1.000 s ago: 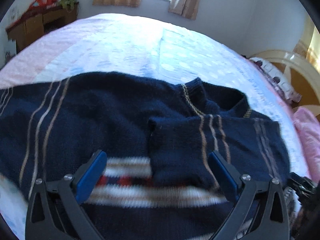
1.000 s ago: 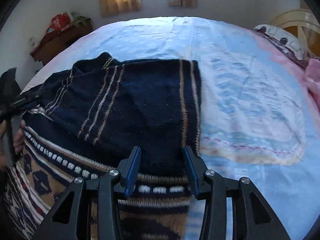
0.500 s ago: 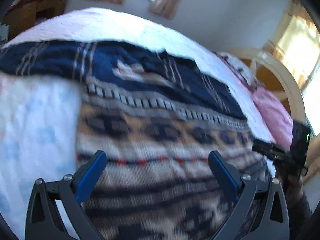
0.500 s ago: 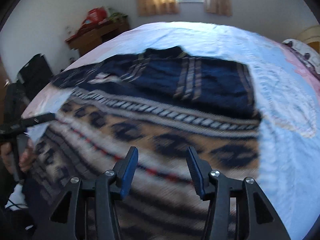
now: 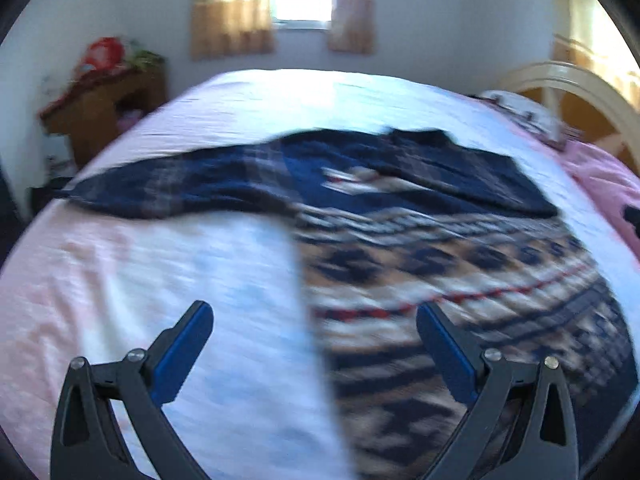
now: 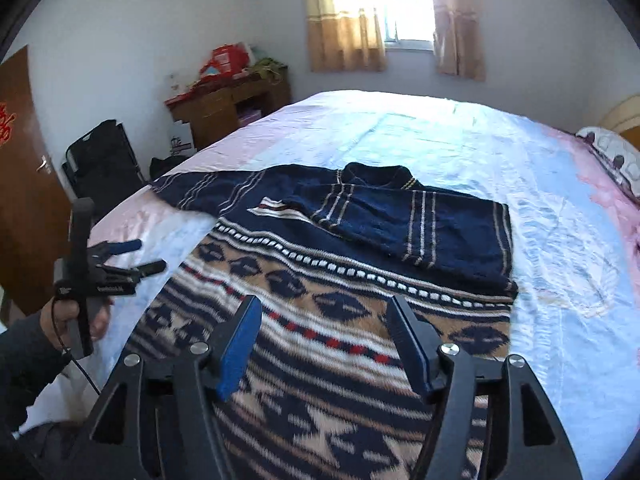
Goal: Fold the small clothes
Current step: 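Move the left gripper to the cuff of the other sleeve, then close the left gripper on the sleeve cuff and lift it, then fold the held sleeve across the sweater body with the left gripper and release, then grasp the just-folded sleeve cuff with the right gripper and straighten it, then lay the cuff flat and open the right gripper, then move both grippers back to the patterned hem of the navy sweater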
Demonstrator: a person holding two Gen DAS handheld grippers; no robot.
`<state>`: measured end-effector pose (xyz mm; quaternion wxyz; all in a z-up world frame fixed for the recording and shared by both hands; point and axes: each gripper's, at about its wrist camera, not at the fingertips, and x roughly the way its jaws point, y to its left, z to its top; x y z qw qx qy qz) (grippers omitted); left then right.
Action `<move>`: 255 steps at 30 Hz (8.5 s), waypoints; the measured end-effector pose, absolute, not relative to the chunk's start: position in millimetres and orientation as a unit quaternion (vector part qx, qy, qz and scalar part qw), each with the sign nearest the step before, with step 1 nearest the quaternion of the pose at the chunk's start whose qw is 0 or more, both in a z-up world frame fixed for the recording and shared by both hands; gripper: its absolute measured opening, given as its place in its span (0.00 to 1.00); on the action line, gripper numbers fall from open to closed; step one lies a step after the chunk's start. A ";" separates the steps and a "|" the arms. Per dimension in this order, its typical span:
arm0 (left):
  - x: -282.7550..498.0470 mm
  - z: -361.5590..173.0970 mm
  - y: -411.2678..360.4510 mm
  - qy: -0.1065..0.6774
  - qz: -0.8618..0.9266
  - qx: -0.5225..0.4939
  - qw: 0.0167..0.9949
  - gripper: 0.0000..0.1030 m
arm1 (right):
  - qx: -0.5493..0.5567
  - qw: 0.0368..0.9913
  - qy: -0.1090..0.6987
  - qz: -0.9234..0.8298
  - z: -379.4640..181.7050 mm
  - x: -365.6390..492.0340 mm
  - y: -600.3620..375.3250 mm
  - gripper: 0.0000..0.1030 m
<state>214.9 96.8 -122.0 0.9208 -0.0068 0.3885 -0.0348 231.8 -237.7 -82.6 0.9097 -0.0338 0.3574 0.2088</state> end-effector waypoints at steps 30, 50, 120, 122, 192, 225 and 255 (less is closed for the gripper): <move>368.9 -156.4 266.2 0.431 0.205 0.027 0.878 1.00 | -0.012 0.903 0.423 0.069 -204.7 444.7 -183.7 0.71; 405.3 -173.1 419.9 0.379 0.269 -0.271 0.843 0.63 | -0.018 0.908 0.412 0.070 -205.5 438.0 -182.3 0.75; 436.5 -68.3 -67.3 0.354 -0.110 -0.247 0.895 0.07 | 0.147 0.920 0.356 0.065 -152.1 289.0 -369.1 0.75; 438.2 -72.7 -75.9 0.357 -0.108 -0.240 0.896 0.07 | 0.149 0.921 0.355 0.065 -153.7 288.7 -369.9 0.75; 328.6 -165.9 108.6 0.348 0.012 -0.218 0.912 0.92 | -0.055 0.905 0.421 -0.038 -175.7 462.9 -285.8 0.15; 381.2 -190.1 61.7 0.436 0.107 0.013 0.894 1.00 | -0.050 0.898 0.435 0.051 -181.5 432.3 -238.0 0.53; 216.2 -82.8 47.3 0.328 -0.014 -0.019 0.945 1.00 | -0.045 0.905 0.411 0.102 -137.0 256.8 -275.9 0.59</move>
